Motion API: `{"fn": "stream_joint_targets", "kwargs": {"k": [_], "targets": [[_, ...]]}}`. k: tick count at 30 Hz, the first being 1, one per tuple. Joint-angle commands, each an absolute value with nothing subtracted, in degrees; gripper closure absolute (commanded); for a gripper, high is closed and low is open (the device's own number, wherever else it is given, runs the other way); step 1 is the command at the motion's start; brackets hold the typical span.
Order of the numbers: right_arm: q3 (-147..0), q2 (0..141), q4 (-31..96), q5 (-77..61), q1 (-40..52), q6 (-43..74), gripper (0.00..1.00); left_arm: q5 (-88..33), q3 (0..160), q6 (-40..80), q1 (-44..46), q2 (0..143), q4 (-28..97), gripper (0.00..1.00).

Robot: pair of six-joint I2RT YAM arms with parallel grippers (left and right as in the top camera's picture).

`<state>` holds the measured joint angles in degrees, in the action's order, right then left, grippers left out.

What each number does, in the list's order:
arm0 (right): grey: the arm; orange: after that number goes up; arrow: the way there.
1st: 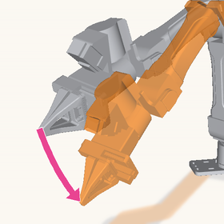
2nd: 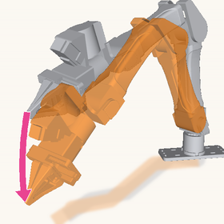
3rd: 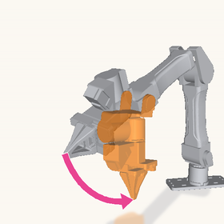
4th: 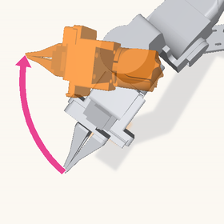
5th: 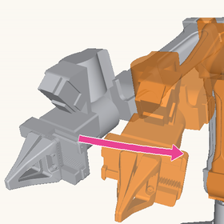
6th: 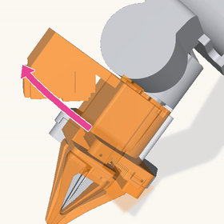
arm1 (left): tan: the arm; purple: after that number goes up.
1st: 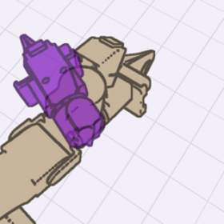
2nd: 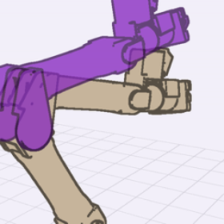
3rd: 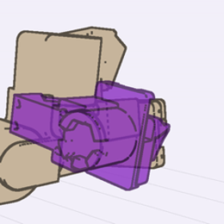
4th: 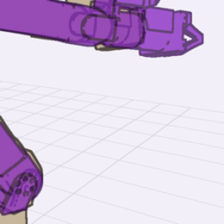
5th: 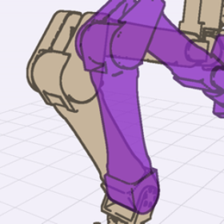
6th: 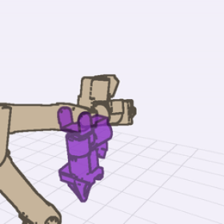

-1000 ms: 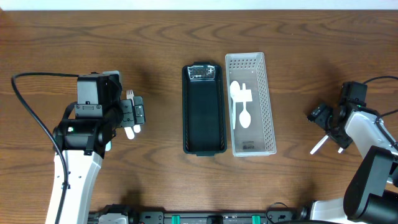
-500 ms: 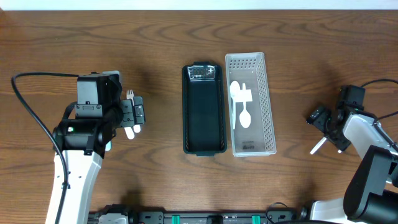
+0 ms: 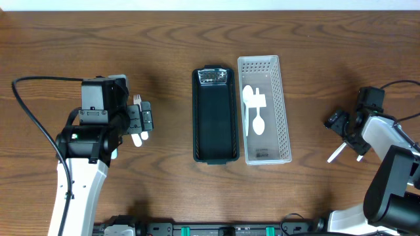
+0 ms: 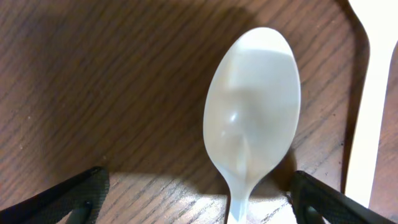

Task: Pack container
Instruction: 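Return right gripper to the remaining spoons and grasp one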

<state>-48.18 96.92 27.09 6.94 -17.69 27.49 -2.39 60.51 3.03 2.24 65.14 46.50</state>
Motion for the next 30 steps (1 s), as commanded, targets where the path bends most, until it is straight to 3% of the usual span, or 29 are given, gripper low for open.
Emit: {"fn": "stream_joint_targets", "kwargs": {"k": [1,7,14,16,26,30], "targets": [[-45.9,100.8,28.1,6.9,-18.0,26.9,0.13,-1.8,61.8,3.6,1.9,65.1,46.7,0.02],[-45.9,100.8,29.0,6.6,-18.0,26.9,0.45,-1.8,61.8,3.6,1.9,65.1,46.7,0.02],[-45.9,100.8,29.3,6.6,-18.0,26.9,0.67,-1.8,61.8,3.6,1.9,65.1,46.7,0.02],[-45.9,100.8,29.3,6.6,-18.0,26.9,0.69,-1.8,61.8,3.6,1.9,65.1,46.7,0.02],[-46.0,100.7,29.3,6.2,-18.0,26.9,0.99,-1.8,61.8,3.6,1.9,65.1,46.7,0.02],[-47.5,99.6,29.6,3.7,-17.4,26.9,0.99,-1.8,61.8,3.6,1.9,65.1,46.7,0.02]]}}
